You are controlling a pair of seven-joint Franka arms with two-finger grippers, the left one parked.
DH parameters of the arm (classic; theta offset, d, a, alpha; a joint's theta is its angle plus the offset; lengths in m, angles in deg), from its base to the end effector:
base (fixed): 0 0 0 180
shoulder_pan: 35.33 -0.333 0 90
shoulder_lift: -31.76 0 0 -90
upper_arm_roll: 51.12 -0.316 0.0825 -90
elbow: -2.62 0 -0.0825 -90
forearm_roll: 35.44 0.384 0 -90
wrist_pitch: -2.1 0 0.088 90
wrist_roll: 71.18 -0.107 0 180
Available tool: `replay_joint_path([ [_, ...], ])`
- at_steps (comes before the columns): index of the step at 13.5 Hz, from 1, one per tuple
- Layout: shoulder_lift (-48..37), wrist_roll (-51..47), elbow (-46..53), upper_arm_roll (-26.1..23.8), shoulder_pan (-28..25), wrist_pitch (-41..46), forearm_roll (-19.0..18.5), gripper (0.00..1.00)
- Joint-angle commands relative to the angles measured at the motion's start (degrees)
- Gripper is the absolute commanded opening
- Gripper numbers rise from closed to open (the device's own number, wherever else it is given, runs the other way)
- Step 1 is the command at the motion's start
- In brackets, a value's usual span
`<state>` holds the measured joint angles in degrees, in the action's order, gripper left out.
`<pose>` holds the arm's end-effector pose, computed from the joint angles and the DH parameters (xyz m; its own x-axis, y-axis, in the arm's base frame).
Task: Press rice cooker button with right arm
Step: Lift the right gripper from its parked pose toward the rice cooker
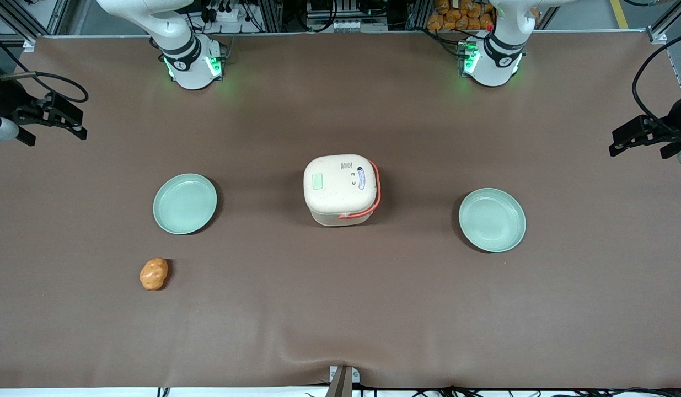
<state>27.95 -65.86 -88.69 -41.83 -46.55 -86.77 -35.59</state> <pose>0.5320 0.0145 0.6476 0.9917 0.1262 0.0237 0.1264 -0.9920 -0.0059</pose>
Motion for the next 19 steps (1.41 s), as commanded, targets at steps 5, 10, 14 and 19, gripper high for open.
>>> replay_joint_path([
  [5, 1.69, -0.04, 3.24, -0.06, -0.47, -0.07, -1.17, 1.0],
  [10, 3.72, -0.13, 3.43, -0.15, -4.32, -1.65, -0.73, 1.0],
  [14, 6.96, -5.38, 3.51, -0.24, -10.47, -3.85, -0.56, 1.0],
  [19, 11.27, -12.07, 3.51, -0.24, -16.89, -7.71, -0.38, 0.98],
])
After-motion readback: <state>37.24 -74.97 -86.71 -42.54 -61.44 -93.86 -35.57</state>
